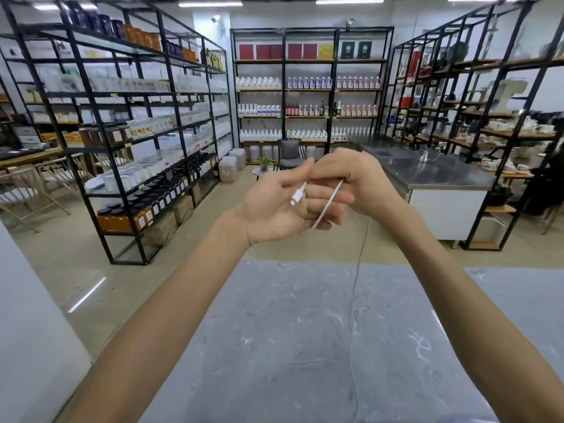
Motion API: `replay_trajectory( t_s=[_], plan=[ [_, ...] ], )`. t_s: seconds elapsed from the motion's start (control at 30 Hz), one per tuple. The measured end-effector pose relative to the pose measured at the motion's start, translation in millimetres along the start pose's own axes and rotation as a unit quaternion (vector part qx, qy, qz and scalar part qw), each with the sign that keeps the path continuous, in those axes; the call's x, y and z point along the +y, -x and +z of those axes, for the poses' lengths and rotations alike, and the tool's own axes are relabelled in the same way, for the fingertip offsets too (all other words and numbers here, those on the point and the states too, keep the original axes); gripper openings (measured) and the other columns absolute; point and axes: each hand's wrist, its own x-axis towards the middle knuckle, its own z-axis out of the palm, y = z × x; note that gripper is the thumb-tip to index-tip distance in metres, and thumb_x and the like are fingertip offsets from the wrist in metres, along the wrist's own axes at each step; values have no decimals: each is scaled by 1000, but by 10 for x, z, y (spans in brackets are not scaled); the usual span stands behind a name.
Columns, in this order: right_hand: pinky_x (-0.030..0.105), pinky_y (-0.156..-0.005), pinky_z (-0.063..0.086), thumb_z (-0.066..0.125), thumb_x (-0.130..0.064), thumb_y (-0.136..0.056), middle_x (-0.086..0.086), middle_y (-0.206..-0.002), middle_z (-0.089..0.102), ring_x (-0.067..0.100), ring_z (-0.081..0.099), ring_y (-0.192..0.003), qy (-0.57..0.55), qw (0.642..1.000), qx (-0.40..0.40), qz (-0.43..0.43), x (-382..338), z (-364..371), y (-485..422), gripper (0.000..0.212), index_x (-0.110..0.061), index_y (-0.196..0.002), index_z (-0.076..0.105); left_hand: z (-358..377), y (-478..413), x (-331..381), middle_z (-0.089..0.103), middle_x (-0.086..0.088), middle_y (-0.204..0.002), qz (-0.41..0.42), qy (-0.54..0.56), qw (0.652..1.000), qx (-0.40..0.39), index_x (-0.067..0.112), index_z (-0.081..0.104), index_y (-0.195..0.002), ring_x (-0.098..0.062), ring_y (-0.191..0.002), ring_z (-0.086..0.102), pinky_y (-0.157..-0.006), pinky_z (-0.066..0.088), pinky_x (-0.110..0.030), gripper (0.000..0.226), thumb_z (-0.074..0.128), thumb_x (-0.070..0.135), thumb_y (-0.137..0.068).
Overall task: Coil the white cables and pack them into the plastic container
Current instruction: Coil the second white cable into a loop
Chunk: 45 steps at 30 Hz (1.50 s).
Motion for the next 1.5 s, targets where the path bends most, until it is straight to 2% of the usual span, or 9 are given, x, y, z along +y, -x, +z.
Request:
replay_trajectory(
  t_s=[0.17,0.27,0.37,0.43,0.53,0.77,1.03,1.3,1.5],
  plan=[
    [33,-76,55,67,-14,-88,2,-86,75,14,69,-80,-66,997,-30,30,-75,-122,-61,12,-12,-92,78,45,48,-48,67,-5,-83,28,-105,993,-35,-1,60,-114,-16,-73,63,-72,53,-30,31,34,12,-103],
    [20,-77,54,67,-17,-88,-10,-89,74,-1,69,-80,-111,982,-120,97,-26,-186,-85,14,-22,-98,76,33,32,-84,54,2,-67,11,-94,995,-22,0,59,-111,-7,-54,43,-55,41,-22,29,33,11,-103],
    [31,-87,57,69,-13,-88,-8,-96,75,7,71,-87,-120,959,-223,125,26,-261,-101,25,-26,-109,73,49,0,-177,41,7,-54,-4,-91,996,-20,1,56,-100,-7,-45,29,-47,27,-22,36,25,17,-105],
    [42,-66,57,69,-14,-88,2,-90,74,30,63,-70,-142,931,-294,164,92,-341,-87,34,-34,-116,71,61,-18,-229,36,8,-51,-4,-98,995,-6,3,54,-94,-7,-42,27,-46,21,-25,39,24,24,-107],
    [18,-41,30,67,-25,-88,8,-73,61,11,35,-47,-186,872,-404,205,226,-537,-16,31,-33,-118,70,21,-7,-253,42,5,-55,-1,-137,990,32,2,56,-97,-9,-43,39,-46,33,-25,40,25,26,-107],
    [13,-46,28,63,-13,-89,-9,-62,64,1,42,-49,-299,935,-145,128,139,-482,-35,9,-14,-87,72,191,-27,-320,65,-11,-83,-55,-171,969,-167,-5,54,-123,-21,-67,66,-58,51,-24,43,40,29,-101],
    [4,-48,39,60,-4,-93,-16,-63,69,-7,56,-50,-374,921,33,104,51,-265,-166,15,-13,-88,70,259,-11,-164,68,-7,-86,33,-82,980,-179,-2,51,-118,-19,-72,69,-63,55,-25,33,40,21,-97],
    [16,-50,34,44,-21,-103,-10,-50,47,0,42,-44,-267,921,-42,280,-337,757,445,32,-15,-80,64,-117,32,146,72,-8,-76,163,-7,975,148,-4,57,-108,-20,-67,72,-62,60,-26,31,38,20,-103],
    [17,-58,37,49,-30,-99,-13,-66,52,4,48,-63,-38,974,-191,118,-737,445,502,17,-19,-95,61,-187,91,-113,74,-19,-78,49,-131,955,262,-7,66,-96,-26,-70,73,-62,62,-28,66,31,49,-102]
  ],
)
